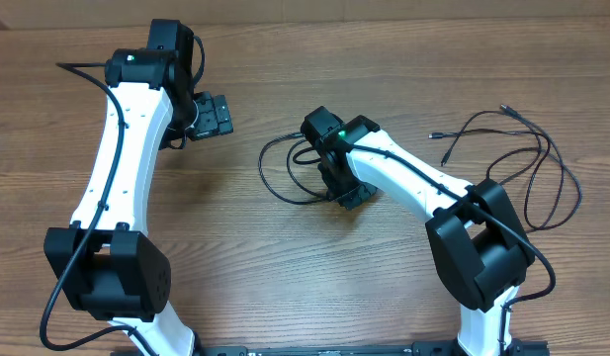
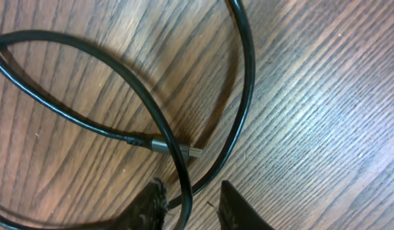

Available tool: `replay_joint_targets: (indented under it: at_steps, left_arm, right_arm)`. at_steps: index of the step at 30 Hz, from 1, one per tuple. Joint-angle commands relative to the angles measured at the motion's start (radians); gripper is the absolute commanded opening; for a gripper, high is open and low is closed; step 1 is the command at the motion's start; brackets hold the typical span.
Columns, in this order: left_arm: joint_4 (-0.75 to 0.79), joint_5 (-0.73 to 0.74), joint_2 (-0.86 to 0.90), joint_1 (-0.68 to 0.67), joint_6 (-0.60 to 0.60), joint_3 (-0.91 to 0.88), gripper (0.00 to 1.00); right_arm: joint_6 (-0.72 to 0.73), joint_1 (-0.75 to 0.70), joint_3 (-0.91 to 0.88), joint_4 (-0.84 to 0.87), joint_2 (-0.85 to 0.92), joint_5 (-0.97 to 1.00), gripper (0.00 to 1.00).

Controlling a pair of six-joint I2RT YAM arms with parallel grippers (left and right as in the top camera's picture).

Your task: Untangle cables

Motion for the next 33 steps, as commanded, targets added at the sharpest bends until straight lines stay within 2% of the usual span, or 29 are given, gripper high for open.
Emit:
replay_joint_targets:
  at_steps: [1,15,19,23,26,29,33]
  left_arm:
    - [0.000,0.005,0.010,-0.005,-0.018,-0.004,1.00]
    - [0.001,0.005,0.010,-0.005,-0.018,-0.004,1.00]
    - [0.001,0.005,0.010,-0.005,-0.018,-0.004,1.00]
    - [0.001,0.005,0.010,-0.005,-0.018,-0.004,1.00]
    - [0.001,0.005,0.010,-0.005,-0.018,-0.004,1.00]
    - [0.001,0.005,0.010,-0.005,-0.018,-0.004,1.00]
    - [0.001,0.005,0.010,-0.005,-0.018,-0.004,1.00]
  right_arm:
    - [0.004,-0.005,-0.002,0.007,0.015,0.019,0.28]
    - [0.002,-0.005,-0.002,0.038,0.063,-0.031,0.21]
    - [-0.095,-0.005,-0.002,0.076,0.063,-0.068,0.15]
    - [-0.197,-0.005,-0.002,0.118,0.063,-0.158,0.15]
    - [-0.204,-0.005,-0.002,0.122,0.063,-0.179,0.20]
    - [-0.204,-0.005,-0.002,0.118,0.063,-0.179,0.20]
    - [-0.204,-0.005,-0.002,0.109,0.063,-0.172,0.04]
